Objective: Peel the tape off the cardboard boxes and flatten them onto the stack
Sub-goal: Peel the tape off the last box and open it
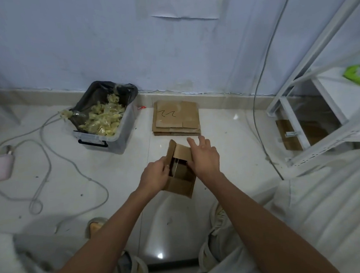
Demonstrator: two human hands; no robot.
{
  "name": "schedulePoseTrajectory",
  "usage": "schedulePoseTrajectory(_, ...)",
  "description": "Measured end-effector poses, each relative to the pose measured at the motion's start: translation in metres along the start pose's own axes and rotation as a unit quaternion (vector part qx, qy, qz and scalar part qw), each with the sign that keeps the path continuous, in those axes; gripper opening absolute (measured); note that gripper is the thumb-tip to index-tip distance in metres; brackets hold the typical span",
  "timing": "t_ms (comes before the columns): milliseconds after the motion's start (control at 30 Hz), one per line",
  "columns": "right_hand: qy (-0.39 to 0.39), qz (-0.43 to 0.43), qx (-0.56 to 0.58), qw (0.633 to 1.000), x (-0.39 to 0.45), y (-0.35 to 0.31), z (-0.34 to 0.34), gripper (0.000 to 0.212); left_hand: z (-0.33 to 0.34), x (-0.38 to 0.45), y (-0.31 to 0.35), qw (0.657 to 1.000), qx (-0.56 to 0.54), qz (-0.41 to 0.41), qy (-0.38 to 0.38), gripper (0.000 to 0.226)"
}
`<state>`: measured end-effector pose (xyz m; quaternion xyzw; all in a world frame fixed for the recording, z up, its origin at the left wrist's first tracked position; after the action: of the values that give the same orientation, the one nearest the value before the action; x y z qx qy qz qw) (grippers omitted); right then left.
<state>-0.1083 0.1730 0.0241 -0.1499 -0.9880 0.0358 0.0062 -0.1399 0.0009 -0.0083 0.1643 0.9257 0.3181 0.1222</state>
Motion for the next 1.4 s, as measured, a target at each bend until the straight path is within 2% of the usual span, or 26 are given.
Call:
schedulePoseTrajectory(67, 0.018, -0.029, 0.047, 0.998, 0.005, -0.003, -0.004, 0.052, -0.006, 0.001, -0.001, 1.0, -0.015, -0.007, 0.013, 0.019)
schedulePoseTrajectory(133, 0.025, -0.04, 0.112, 0.993, 0.009, -0.003, -0.009, 0.037, -0.011, 0.001, -0.008, 1.0, -0.011, -0.01, 0.014, 0.018)
schedulePoseTrajectory(233, 0.01, -0.02, 0.197, 0.98, 0.017, 0.003, -0.013, 0.032, -0.02, -0.003, -0.026, 0.998, -0.038, -0.038, 0.041, 0.024)
schedulePoseTrajectory(333, -0.003, -0.006, 0.26, 0.965, 0.022, 0.003, -0.015, 0.027, -0.033, -0.016, -0.046, 0.987, -0.022, -0.12, 0.105, 0.052)
schedulePoseTrajectory(467, -0.022, -0.01, 0.273, 0.962, 0.019, -0.002, -0.011, 0.03, -0.022, -0.023, -0.08, 0.963, -0.074, -0.25, 0.073, 0.083)
schedulePoseTrajectory(533, -0.031, -0.009, 0.292, 0.956, 0.017, -0.007, -0.01, 0.032, -0.02, -0.024, -0.098, 0.94, -0.152, -0.297, 0.072, 0.088)
schedulePoseTrajectory(600, -0.041, -0.015, 0.319, 0.947, 0.015, -0.014, -0.009, 0.032, -0.024, -0.023, -0.105, 0.926, -0.192, -0.313, 0.087, 0.08)
schedulePoseTrajectory(700, -0.074, -0.003, 0.356, 0.932, 0.012, -0.016, -0.004, 0.031, -0.034, -0.017, -0.108, 0.93, -0.157, -0.316, 0.103, 0.071)
schedulePoseTrajectory(767, -0.109, 0.038, 0.398, 0.91, 0.009, -0.014, 0.004, 0.033, -0.039, -0.013, -0.109, 0.934, -0.143, -0.313, 0.101, 0.071)
schedulePoseTrajectory(800, -0.13, 0.082, 0.435, 0.887, 0.008, -0.01, 0.008, 0.033, -0.039, -0.011, -0.11, 0.936, -0.151, -0.301, 0.098, 0.071)
schedulePoseTrajectory(867, -0.167, 0.184, 0.523, 0.815, 0.003, -0.002, 0.018, 0.036, -0.041, -0.006, -0.106, 0.944, -0.179, -0.26, 0.09, 0.073)
schedulePoseTrajectory(933, -0.176, 0.225, 0.598, 0.749, 0.0, 0.003, 0.017, 0.044, -0.046, -0.005, -0.094, 0.951, -0.207, -0.21, 0.091, 0.075)
schedulePoseTrajectory(967, -0.176, 0.23, 0.612, 0.736, 0.0, 0.006, 0.018, 0.049, -0.05, -0.005, -0.086, 0.952, -0.223, -0.186, 0.094, 0.077)
schedulePoseTrajectory(1000, -0.177, 0.229, 0.605, 0.742, 0.002, 0.01, 0.018, 0.059, -0.052, -0.004, -0.078, 0.954, -0.237, -0.159, 0.092, 0.08)
schedulePoseTrajectory(1067, -0.189, 0.21, 0.56, 0.779, 0.005, 0.015, 0.019, 0.082, -0.055, -0.002, -0.063, 0.956, -0.262, -0.109, 0.076, 0.088)
schedulePoseTrajectory(1100, -0.19, 0.202, 0.55, 0.787, 0.007, 0.017, 0.018, 0.085, -0.057, -0.001, -0.058, 0.957, -0.266, -0.088, 0.072, 0.089)
schedulePoseTrajectory(1167, -0.174, 0.2, 0.571, 0.777, 0.014, 0.023, 0.012, 0.072, -0.062, 0.0, -0.052, 0.963, -0.26, -0.045, 0.064, 0.086)
schedulePoseTrajectory(1233, -0.154, 0.199, 0.6, 0.759, 0.021, 0.033, 0.004, 0.047, -0.063, 0.003, -0.048, 0.972, -0.236, -0.006, 0.019, 0.087)
schedulePoseTrajectory(1267, -0.15, 0.194, 0.614, 0.751, 0.023, 0.038, 0.0, 0.042, -0.061, 0.006, -0.048, 0.974, -0.224, 0.003, -0.031, 0.092)
schedulePoseTrajectory(1333, -0.164, 0.18, 0.628, 0.739, 0.023, 0.042, -0.002, 0.049, -0.057, 0.008, -0.056, 0.966, -0.196, 0.01, -0.167, 0.101)
schedulePoseTrajectory(1400, -0.207, 0.152, 0.629, 0.734, 0.019, 0.034, -0.001, 0.06, -0.068, 0.004, -0.072, 0.945, -0.17, -0.033, -0.276, 0.103)
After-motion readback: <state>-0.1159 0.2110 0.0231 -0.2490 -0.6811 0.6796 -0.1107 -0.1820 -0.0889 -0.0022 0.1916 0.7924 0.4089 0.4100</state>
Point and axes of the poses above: each hand's wrist, its own x-axis towards the middle knuckle, its own z-axis out of the palm, y = z × x, the point moved 10 cm from there along x, towards the middle knuckle, and after that the axes turned 5 degrees about y, right-handed, at the moved point
